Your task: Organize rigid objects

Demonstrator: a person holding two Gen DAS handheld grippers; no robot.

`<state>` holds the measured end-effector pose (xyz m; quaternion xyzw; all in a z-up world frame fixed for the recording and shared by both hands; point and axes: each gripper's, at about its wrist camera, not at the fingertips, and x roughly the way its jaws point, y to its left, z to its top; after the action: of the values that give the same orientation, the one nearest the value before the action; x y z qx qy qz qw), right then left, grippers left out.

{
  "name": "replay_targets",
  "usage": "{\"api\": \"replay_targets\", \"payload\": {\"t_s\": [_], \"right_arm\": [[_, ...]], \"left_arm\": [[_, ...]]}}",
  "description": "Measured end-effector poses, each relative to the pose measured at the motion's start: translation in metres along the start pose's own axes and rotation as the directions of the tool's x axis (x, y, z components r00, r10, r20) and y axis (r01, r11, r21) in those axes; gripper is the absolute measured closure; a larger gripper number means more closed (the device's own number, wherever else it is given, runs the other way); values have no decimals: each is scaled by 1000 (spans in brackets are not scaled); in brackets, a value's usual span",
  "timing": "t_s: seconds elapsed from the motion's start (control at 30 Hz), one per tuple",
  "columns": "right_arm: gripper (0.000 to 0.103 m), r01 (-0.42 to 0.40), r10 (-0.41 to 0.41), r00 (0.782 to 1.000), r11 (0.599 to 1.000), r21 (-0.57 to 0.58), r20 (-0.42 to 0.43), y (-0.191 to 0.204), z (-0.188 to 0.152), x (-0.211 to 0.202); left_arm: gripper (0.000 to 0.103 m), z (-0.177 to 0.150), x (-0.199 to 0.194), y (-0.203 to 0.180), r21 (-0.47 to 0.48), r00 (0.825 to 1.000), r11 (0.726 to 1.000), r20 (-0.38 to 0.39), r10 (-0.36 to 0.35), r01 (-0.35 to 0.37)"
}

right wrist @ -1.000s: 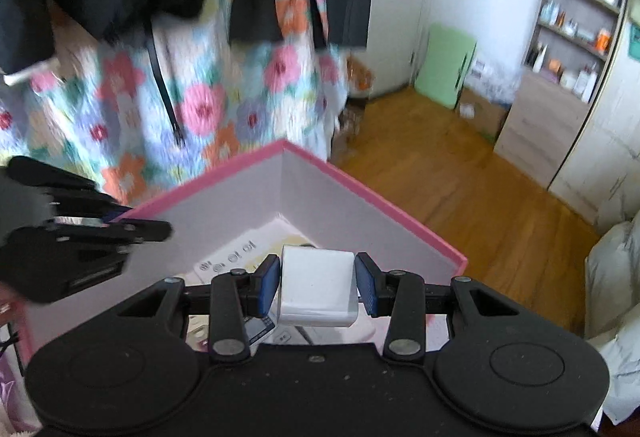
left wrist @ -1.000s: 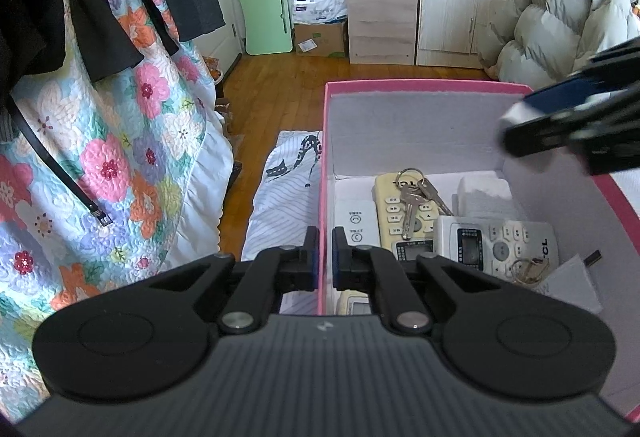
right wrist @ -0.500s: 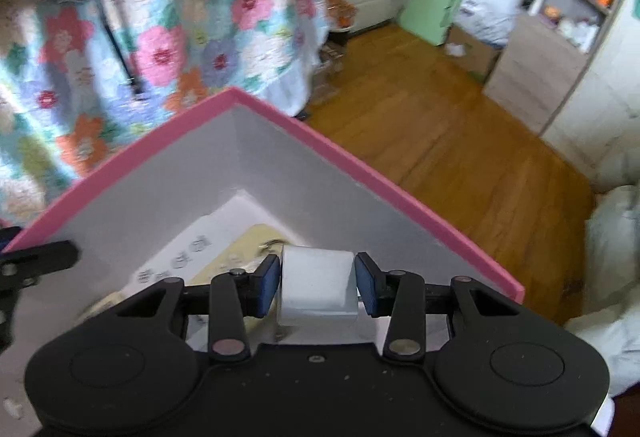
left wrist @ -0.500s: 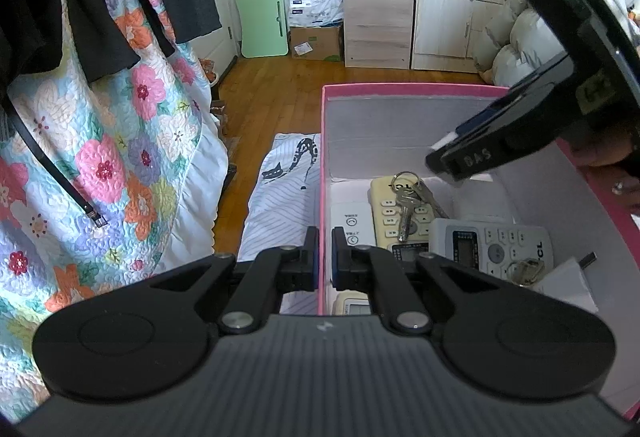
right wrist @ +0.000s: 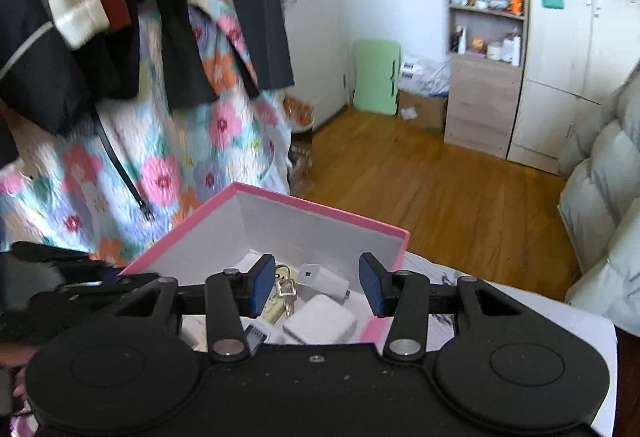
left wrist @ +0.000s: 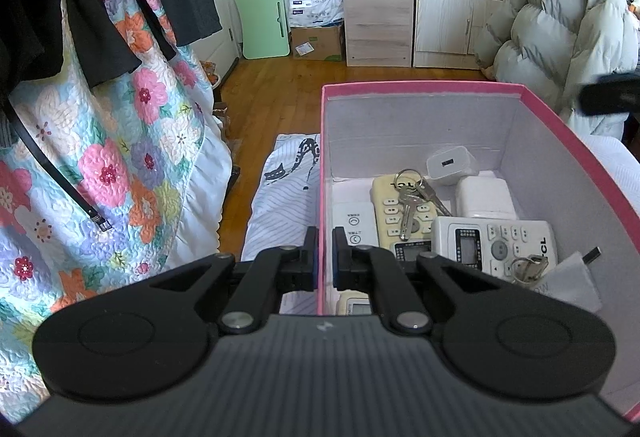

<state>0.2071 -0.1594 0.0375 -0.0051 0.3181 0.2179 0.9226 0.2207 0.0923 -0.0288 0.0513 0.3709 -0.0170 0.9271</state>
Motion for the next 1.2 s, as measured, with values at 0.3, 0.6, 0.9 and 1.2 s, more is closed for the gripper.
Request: {"api": "replay_targets", "payload": {"t_s": [0.3, 0.6, 0.9, 1.2], "right_arm": [[51, 64, -83, 990, 985, 159, 114, -18, -64, -63], [50, 200, -221, 968, 965, 170, 116, -21, -97, -88], [50, 152, -184, 976, 958, 243, 115, -27, -115, -101], [50, 208, -239, 953, 963, 173, 185, -18, -107, -130]], "left_arm": [[98, 1, 0, 0, -9, 1000, 1000, 3, -3, 3], [96, 1, -2, 3, -17, 1000, 1000, 5, -16, 16], [94, 2, -3, 10, -63, 999, 997, -5, -36, 36], [87, -3, -37, 2, -115, 1000, 993, 20, 1, 1]]}}
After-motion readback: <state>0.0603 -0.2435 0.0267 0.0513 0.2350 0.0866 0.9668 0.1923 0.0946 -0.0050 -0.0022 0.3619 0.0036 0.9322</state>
